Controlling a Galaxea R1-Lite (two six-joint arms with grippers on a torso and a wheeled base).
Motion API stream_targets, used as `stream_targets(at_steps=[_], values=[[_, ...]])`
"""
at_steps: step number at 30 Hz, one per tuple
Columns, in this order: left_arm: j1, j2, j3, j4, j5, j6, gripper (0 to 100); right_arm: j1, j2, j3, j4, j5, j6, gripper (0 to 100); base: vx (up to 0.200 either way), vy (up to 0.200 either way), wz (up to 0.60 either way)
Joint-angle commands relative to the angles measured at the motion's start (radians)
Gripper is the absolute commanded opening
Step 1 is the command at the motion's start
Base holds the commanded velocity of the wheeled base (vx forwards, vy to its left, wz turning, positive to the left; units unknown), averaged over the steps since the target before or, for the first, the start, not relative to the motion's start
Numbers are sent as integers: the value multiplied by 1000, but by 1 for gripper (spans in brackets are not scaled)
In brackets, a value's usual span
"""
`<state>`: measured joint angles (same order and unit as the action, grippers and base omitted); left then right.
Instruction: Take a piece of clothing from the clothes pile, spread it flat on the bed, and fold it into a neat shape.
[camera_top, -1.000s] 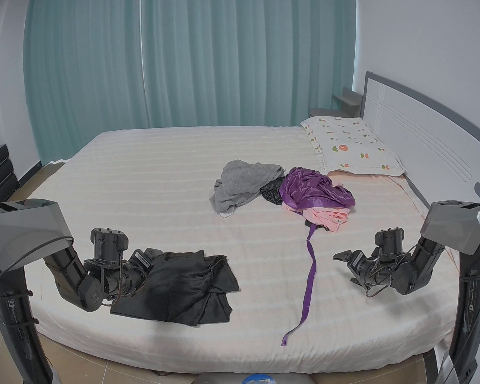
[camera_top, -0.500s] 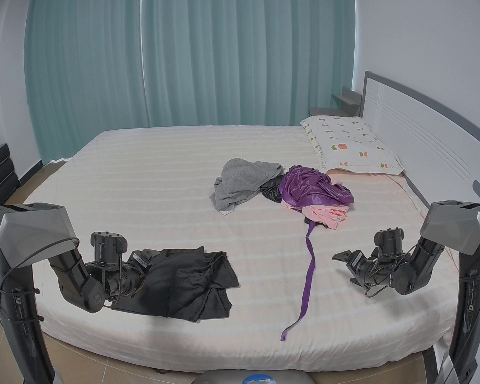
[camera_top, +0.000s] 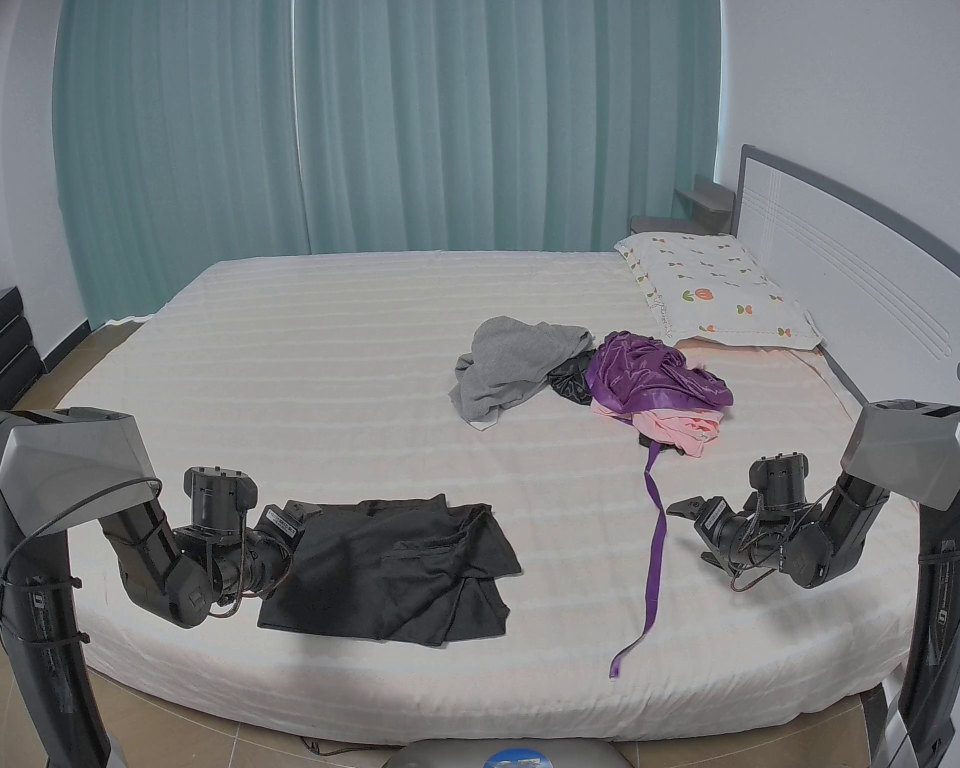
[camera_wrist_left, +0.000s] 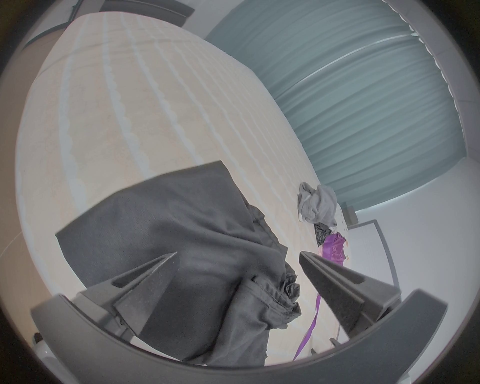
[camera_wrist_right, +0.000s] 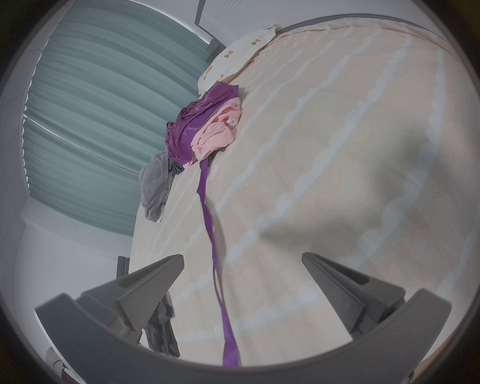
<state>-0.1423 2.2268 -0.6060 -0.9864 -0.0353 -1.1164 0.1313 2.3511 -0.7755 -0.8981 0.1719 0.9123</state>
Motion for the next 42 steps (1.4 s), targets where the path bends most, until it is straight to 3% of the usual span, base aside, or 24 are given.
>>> stream_targets(at_steps=[1, 5, 7, 11, 16, 19, 27, 42], values=[[1, -3, 0, 0, -1, -2, 100, 45, -36, 10, -5, -40, 11, 100, 0, 200, 0], [1, -3, 2, 0, -1, -2, 100, 160, -92, 13, 7, -146, 0, 100, 0, 200, 0], [1, -3, 3, 0, -1, -2, 100, 180, -102, 13, 8, -155, -3, 100, 0, 200, 0], [4, -6, 5, 3, -1, -2, 100, 297, -144, -8, 116, -177, -53, 100, 0, 200, 0], [4, -6, 6, 2, -1, -2, 100, 416, -121, -97, 246, -270, -90, 100, 0, 200, 0], [4, -6, 8, 2, 0, -2, 100, 470, -96, -139, 314, -284, -125, 100, 0, 200, 0], [3, -3, 9, -2, 2, 3, 100, 492, -3, -254, 459, -410, -239, 100, 0, 50, 0], [-3, 4, 17, -5, 3, 10, 100, 522, 65, -395, 602, -422, -329, 100, 0, 0, 0]])
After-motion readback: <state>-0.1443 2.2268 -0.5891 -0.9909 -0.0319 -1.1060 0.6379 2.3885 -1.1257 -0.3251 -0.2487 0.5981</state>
